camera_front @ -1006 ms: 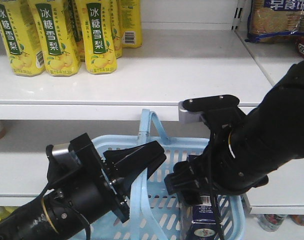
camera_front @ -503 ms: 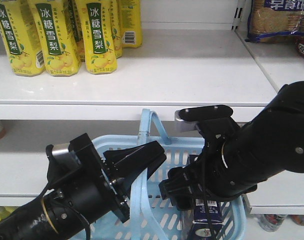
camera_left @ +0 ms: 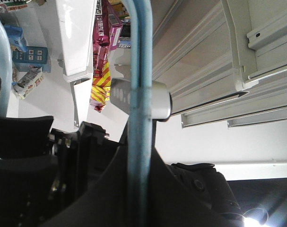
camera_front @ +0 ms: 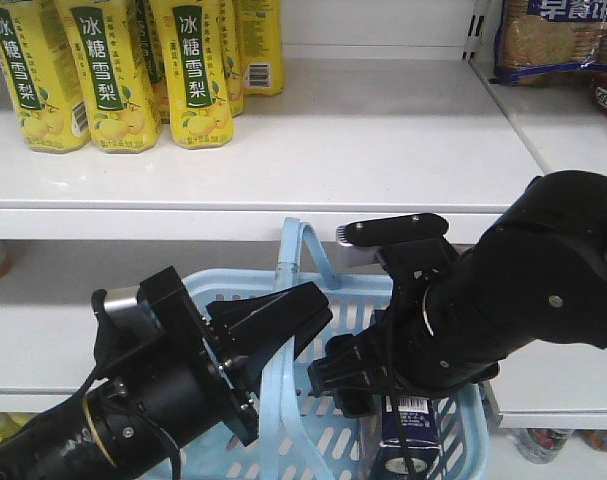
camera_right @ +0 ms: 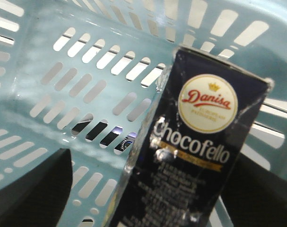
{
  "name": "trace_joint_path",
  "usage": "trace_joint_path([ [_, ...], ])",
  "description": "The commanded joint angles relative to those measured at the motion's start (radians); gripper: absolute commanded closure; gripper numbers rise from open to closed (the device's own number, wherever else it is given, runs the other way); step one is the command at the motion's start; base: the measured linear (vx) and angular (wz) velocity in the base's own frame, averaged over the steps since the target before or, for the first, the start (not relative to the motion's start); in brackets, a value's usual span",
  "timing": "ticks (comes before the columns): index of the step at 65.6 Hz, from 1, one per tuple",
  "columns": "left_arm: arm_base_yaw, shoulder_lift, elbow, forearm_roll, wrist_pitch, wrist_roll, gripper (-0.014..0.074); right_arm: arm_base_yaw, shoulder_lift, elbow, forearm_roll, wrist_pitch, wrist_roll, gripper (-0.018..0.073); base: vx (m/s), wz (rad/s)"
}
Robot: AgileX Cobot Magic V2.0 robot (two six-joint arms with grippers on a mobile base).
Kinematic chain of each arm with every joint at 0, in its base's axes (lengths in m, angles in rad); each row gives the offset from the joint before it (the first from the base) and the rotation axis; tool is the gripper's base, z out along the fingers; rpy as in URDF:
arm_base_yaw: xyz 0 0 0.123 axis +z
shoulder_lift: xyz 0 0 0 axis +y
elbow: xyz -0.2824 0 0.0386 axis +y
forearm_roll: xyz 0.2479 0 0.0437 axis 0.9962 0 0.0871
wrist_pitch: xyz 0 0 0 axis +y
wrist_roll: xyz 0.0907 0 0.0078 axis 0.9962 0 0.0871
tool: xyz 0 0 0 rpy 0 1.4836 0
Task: Left arm holds basket, right arm returns cookies
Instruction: 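Align the open right gripper around the top of the Chocofello box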
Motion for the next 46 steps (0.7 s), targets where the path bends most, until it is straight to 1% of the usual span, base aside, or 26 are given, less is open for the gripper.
trace_joint_path([
  [1, 0.004, -0.035, -0.039, -0.045, -0.138, 0.011, 0.0596, 0.001, -0.018, -0.023, -0.017, -0.033, -0.009, -0.001, 0.0, 0.0],
  [18, 0.004, -0.035, -0.039, -0.045, -0.138, 0.011, 0.0596, 0.001, 0.003, -0.023, -0.053, -0.033, -0.014, -0.0009, 0.0, 0.0],
  [26, 0.004, -0.035, -0.039, -0.045, -0.138, 0.011, 0.0596, 0.001, 0.012, -0.023, -0.066, -0.034, -0.014, 0.0009, 0.0, 0.0],
  [37, 0.004, -0.035, -0.039, -0.045, -0.138, 0.011, 0.0596, 0.001, 0.026, -0.023, -0.071, -0.039, -0.017, 0.0071, 0.0, 0.0],
  [46, 0.004, -0.035, -0.039, -0.045, -0.138, 0.011, 0.0596, 0.001, 0.038, -0.023, -0.072, -0.047, -0.022, 0.0148, 0.0, 0.0],
])
